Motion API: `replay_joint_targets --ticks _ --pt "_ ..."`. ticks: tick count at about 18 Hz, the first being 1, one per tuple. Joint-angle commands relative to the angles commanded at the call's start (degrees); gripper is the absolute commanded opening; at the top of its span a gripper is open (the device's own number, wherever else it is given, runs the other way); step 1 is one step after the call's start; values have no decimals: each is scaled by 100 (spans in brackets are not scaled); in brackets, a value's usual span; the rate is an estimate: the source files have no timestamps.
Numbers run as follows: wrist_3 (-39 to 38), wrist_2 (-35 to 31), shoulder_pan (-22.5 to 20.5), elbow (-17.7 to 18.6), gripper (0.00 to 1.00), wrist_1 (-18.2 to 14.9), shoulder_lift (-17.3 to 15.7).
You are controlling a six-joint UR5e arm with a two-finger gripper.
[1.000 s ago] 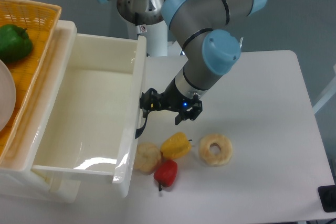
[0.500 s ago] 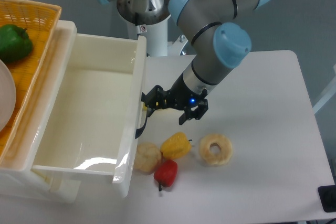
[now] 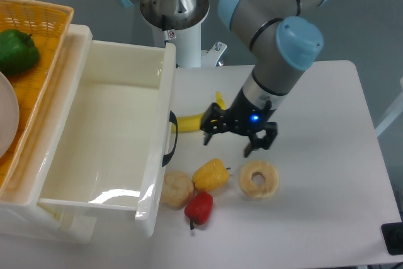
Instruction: Slide the top white drawer open
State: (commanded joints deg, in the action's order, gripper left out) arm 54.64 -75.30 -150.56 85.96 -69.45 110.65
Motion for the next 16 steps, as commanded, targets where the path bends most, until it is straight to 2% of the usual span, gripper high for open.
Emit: replay_joint_targets --ticks 2,9,12,16 --pt "405 -404 0 0 100 168 114" --pt "1970 -1205 -79 -105 100 203 659" --pt "2042 -1407 -79 -307 100 212 835" --pt "2050 -1496 -79 -281 100 476 897"
